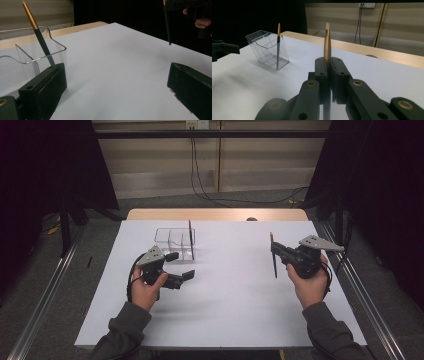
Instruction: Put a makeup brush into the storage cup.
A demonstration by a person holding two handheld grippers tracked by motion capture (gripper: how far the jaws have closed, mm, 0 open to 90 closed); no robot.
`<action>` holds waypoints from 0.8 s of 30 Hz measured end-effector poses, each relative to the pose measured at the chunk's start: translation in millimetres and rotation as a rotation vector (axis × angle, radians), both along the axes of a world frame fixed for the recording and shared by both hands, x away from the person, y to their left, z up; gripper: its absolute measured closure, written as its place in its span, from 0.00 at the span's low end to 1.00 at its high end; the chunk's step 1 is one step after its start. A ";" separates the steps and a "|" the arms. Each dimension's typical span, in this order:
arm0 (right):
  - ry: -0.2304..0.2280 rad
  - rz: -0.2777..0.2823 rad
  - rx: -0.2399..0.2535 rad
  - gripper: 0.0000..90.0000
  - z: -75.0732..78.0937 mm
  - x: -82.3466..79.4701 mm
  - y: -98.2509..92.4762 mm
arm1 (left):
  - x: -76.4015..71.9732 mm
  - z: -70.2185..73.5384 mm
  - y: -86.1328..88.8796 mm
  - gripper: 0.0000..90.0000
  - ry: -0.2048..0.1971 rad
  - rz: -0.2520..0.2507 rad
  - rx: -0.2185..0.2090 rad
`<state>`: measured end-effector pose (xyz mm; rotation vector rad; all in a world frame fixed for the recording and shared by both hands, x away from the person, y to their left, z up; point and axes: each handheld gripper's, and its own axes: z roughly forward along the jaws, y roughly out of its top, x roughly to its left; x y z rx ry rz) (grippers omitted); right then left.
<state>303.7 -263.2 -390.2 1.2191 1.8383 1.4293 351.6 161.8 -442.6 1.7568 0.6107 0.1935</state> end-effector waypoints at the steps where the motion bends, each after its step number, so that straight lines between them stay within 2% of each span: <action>1: 0.003 0.003 0.005 0.94 -0.5 0.0 0.5 | -0.2 0.0 0.3 0.02 -0.001 0.001 0.005; 2: 0.003 0.006 0.004 0.94 -0.7 0.1 0.6 | -0.5 0.1 0.2 0.02 0.000 0.008 0.012; 5: 0.000 0.004 0.005 0.94 -0.2 0.1 0.8 | 0.5 0.1 -0.5 0.02 0.002 0.001 -0.003; 7: -0.006 0.007 0.005 0.94 0.3 0.0 0.4 | -0.2 0.5 -1.3 0.02 0.002 0.015 0.010; 11: -0.001 0.002 0.007 0.94 1.2 -0.9 -0.5 | -1.2 -1.5 -1.3 0.02 0.009 0.015 0.010; 12: -0.003 0.003 0.006 0.94 1.5 -0.5 -0.4 | -1.2 -2.7 -0.9 0.02 0.014 0.002 -0.006; 13: 0.000 0.002 0.009 0.94 1.9 -0.2 -0.3 | -1.8 -2.8 -0.1 0.02 0.011 0.012 0.010; 15: -0.004 0.004 0.010 0.94 2.5 0.0 0.7 | -2.5 -4.8 1.0 0.02 0.022 0.002 -0.005; 17: -0.008 0.008 0.010 0.94 2.9 0.3 2.5 | -3.2 -4.6 2.2 0.02 0.023 0.018 0.004; 22: -0.027 0.022 0.015 0.94 4.3 1.2 6.7 | -4.1 -2.4 1.4 0.02 0.026 0.028 -0.014; 24: -0.029 0.028 0.020 0.94 5.6 1.3 8.2 | -4.1 -2.3 1.1 0.02 0.029 0.019 -0.002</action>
